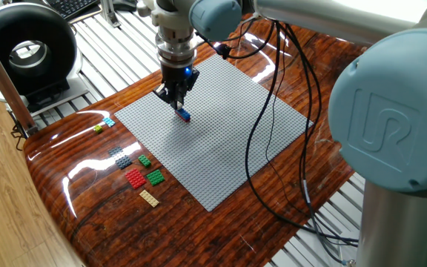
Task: Build with small Lego blocks
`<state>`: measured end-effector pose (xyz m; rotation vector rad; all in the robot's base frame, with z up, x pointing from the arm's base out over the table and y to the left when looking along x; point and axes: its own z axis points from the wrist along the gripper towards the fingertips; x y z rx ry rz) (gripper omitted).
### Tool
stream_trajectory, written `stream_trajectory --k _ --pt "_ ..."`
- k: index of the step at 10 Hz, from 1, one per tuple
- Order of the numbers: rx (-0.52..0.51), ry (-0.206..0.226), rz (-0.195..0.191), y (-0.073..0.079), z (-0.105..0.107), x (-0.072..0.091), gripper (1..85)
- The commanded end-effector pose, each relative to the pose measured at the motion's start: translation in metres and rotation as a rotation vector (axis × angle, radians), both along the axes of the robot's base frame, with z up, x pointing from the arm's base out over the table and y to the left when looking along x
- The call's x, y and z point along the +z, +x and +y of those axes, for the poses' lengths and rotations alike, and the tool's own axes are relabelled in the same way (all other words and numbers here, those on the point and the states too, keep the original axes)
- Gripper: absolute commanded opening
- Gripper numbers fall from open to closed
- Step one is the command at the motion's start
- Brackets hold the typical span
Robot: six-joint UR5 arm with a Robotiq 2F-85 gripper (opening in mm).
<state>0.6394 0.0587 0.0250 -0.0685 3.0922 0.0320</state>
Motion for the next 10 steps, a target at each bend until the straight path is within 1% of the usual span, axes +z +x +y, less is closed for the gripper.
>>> stream_trajectory --k 1,4,6,10 --pt "-0.002 0.012 0.0 0.0006 0.0017 0.0017 29.0" --pt "-0.002 0.013 0.001 0.0022 0.0041 0.0032 29.3" --pt "-0.004 -0.004 0.01 0.0045 0.0044 0.0063 29.7" --pt "0.007 0.0 0.003 0.0079 0.0056 0.0042 29.7"
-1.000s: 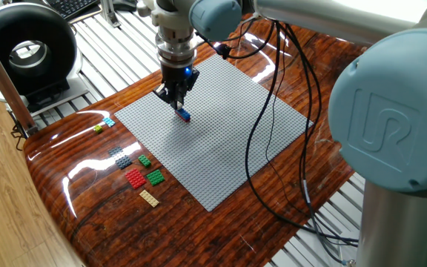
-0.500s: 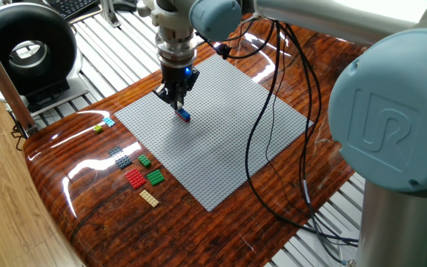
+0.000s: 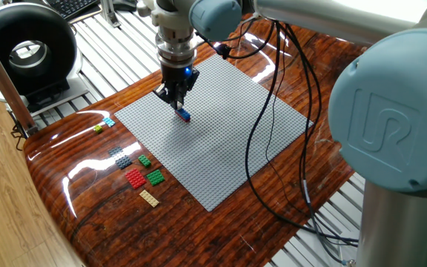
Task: Build with small Lego blocks
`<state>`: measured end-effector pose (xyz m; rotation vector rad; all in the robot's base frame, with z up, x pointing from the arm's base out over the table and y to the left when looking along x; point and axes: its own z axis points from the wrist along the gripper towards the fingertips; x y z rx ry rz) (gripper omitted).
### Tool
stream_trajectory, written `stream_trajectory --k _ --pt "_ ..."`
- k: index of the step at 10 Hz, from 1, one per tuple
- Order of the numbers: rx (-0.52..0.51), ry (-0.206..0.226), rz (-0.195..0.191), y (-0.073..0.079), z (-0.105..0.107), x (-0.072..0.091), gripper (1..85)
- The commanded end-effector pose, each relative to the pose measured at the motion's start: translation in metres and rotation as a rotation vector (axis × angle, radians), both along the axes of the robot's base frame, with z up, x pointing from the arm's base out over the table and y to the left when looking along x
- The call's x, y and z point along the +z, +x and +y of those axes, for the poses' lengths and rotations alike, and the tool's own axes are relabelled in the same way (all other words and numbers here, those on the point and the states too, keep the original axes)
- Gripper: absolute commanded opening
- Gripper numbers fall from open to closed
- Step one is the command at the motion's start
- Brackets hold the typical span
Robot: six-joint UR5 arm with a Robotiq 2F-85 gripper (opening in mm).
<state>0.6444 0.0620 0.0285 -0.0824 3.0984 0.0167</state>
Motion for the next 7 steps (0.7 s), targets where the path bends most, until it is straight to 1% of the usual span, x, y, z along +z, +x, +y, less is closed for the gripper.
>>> stream_trajectory --k 1,5,7 --pt "-0.002 0.014 -0.003 0.0033 0.0029 -0.0003 29.7" --pt "0.001 0.029 -0.005 0.0012 0.0066 -0.0041 29.7" --pt "0.003 0.029 -0.005 0.0008 0.0064 -0.0043 29.7"
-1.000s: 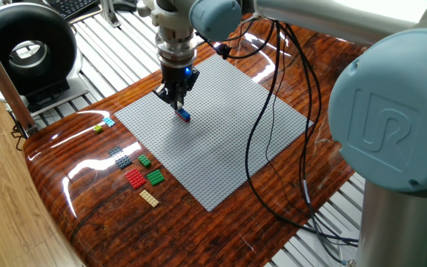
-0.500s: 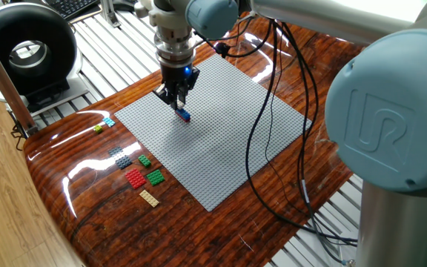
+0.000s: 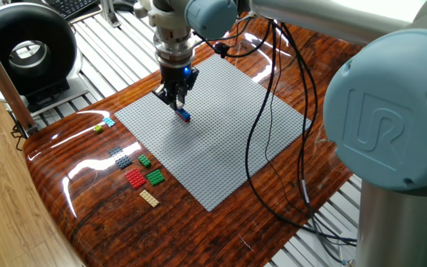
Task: Build with small Lego blocks
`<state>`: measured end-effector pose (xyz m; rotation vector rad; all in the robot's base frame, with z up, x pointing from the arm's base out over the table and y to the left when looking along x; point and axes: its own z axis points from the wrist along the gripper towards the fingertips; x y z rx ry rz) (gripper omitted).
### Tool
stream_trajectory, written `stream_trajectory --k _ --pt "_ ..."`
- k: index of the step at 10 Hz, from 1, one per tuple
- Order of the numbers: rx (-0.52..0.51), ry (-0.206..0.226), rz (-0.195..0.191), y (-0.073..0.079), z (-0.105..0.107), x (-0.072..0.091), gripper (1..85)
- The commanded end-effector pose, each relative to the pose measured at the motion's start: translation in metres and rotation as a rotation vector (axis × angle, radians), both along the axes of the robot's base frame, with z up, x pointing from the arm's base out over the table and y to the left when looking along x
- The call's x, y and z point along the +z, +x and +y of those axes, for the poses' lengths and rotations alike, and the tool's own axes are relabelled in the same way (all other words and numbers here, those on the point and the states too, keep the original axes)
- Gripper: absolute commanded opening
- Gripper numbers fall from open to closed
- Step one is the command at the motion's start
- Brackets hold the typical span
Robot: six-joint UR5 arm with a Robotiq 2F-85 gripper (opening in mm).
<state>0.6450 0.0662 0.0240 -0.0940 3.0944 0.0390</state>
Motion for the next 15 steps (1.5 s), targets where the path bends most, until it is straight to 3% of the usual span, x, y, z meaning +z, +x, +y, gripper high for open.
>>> stream_trajectory --k 1,15 --pt "-0.003 0.016 -0.002 -0.0006 0.002 -0.0002 29.7" --pt "0.004 0.02 -0.01 -0.0024 0.0 -0.0005 31.3"
